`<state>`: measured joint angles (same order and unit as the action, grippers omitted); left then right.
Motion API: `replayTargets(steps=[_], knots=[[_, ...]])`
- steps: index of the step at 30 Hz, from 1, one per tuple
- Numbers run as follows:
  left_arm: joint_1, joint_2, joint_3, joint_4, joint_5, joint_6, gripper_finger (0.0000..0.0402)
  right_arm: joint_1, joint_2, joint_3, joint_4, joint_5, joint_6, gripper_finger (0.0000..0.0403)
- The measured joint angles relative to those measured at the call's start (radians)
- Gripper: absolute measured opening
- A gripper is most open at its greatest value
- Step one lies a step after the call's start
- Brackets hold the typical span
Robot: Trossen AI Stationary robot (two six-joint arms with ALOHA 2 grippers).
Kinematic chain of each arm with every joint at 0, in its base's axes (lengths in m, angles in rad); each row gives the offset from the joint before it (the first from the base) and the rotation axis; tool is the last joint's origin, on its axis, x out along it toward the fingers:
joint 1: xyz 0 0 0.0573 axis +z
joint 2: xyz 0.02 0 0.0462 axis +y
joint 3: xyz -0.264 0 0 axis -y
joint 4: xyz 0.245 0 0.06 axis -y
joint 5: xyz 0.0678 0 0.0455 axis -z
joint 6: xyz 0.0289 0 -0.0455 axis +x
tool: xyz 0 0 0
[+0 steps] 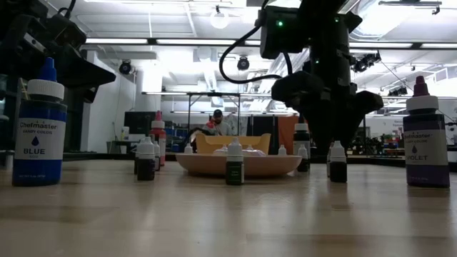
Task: Pick & Place food coloring
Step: Put the small green food coloring bottle into the orange bin
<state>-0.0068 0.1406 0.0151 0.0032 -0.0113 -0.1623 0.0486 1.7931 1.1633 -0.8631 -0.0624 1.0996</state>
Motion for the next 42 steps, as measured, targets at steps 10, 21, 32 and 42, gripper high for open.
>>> replayTargets(steps=[10, 21, 32, 42], knots=[[0.0, 0.0, 0.0, 0.0, 0.0, 0.0, 0.0001, 0.0, 0.0, 0.0, -0.009, -0.012, 0.0, 0.0169], [0.0, 0.0, 0.0, 0.0, 0.0, 0.0, 0.0001, 0.0, 0.0, 0.0, -0.008, -0.01, -0.001, 0.0137], [0.0, 0.0, 0.0, 0.0, 0.0, 0.0, 0.0001, 0.0, 0.0, 0.0, -0.008, -0.009, -0.008, 0.0056], [0.0, 0.0, 0.0, 0.0, 0.0, 0.0, 0.0001, 0.0, -0.001, 0.0, -0.007, -0.016, -0.01, 0.0054]])
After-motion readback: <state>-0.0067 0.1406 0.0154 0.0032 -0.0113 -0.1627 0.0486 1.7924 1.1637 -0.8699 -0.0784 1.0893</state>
